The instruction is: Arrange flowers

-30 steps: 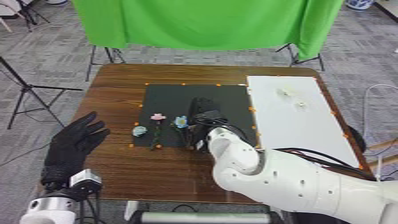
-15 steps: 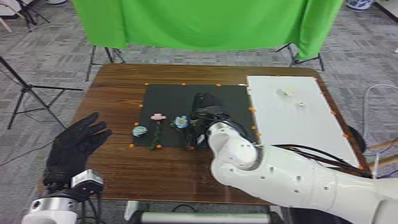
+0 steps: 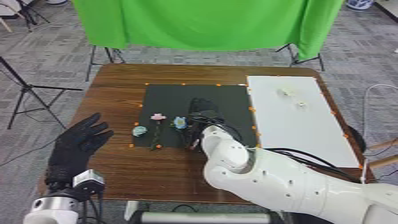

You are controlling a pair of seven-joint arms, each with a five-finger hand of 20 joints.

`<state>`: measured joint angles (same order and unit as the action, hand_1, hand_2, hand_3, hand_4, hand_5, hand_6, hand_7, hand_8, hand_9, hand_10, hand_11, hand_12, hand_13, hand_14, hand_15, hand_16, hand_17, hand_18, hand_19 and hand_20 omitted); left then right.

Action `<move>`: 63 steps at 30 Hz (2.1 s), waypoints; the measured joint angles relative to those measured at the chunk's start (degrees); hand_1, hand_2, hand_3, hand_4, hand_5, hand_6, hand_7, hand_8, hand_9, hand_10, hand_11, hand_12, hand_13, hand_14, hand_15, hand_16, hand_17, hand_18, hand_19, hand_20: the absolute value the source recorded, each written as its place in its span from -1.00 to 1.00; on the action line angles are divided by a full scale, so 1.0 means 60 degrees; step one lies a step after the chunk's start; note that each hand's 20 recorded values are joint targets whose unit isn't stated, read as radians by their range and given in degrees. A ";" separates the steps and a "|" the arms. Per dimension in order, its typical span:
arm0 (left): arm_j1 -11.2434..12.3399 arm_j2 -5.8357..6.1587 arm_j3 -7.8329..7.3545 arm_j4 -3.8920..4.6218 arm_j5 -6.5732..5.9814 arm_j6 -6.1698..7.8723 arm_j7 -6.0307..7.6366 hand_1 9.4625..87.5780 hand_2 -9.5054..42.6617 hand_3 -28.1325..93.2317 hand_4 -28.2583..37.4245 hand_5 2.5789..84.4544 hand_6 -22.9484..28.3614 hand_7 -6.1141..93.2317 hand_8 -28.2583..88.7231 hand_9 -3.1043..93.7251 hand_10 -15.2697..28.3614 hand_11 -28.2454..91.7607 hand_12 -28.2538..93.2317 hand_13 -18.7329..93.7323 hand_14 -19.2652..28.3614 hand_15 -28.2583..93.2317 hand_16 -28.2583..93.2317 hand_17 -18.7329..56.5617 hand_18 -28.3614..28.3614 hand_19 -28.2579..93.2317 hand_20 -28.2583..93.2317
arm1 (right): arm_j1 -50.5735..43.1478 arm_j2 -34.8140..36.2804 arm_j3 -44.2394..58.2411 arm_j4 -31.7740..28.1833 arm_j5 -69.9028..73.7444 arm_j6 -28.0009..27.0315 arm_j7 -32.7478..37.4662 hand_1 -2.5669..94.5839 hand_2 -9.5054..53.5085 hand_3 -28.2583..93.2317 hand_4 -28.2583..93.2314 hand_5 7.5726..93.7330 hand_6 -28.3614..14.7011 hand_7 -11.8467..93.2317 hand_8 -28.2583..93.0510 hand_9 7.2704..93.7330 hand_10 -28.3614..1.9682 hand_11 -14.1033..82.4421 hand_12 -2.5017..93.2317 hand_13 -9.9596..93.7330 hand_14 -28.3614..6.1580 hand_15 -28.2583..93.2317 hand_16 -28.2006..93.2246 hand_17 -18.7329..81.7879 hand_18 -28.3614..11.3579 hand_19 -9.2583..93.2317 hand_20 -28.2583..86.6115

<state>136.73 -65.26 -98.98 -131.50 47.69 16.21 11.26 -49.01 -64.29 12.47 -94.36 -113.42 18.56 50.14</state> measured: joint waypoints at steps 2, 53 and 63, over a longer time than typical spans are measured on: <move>0.0000 -0.0017 -0.0002 0.0000 0.0004 -0.0007 -0.0012 -0.57 -0.48 0.83 -0.69 -0.01 0.36 -0.56 -0.69 -0.11 0.62 -0.06 -0.38 -0.09 0.97 0.36 -0.71 -0.65 0.86 0.52 -0.63 | -0.0031 -0.0001 0.0017 -0.0001 -0.0032 -0.0058 0.0046 -0.04 -1.00 0.87 -1.00 0.48 0.28 -0.35 -0.60 0.78 0.25 -0.24 -0.37 0.66 0.25 0.77 -0.30 0.08 -0.76 1.00 0.10; 0.0207 0.0039 0.0130 -0.0009 -0.0010 0.0097 0.0134 -0.59 -0.47 0.84 -0.71 -0.01 0.36 -0.56 -0.68 -0.11 0.63 -0.06 -0.38 -0.10 0.97 0.36 -0.71 -0.65 0.85 0.51 -0.62 | -0.0427 0.0378 0.0881 -0.0698 0.0007 -0.0952 0.0069 -0.41 -0.73 0.93 -0.96 0.29 0.11 -0.44 -0.76 0.50 -0.33 -0.03 -0.62 0.54 -0.05 0.80 -0.32 0.00 -0.93 1.00 0.00; 0.0329 0.0153 0.0156 -0.0093 -0.0022 0.0271 0.0262 -0.59 -0.47 0.84 -0.72 -0.01 0.36 -0.57 -0.69 -0.11 0.62 -0.06 -0.37 -0.11 0.97 0.36 -0.71 -0.65 0.85 0.52 -0.62 | -0.0243 0.1601 0.1899 -0.1660 0.0128 -0.1031 -0.0372 -0.43 -0.70 0.94 -0.96 0.22 0.11 -0.43 -0.76 0.35 -0.40 -0.11 -0.65 0.48 -0.09 0.80 -0.33 -0.03 -0.88 1.00 0.00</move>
<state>138.71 -64.34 -98.05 -132.06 47.56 17.84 12.84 -50.46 -54.68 23.86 -104.32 -112.65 12.37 47.91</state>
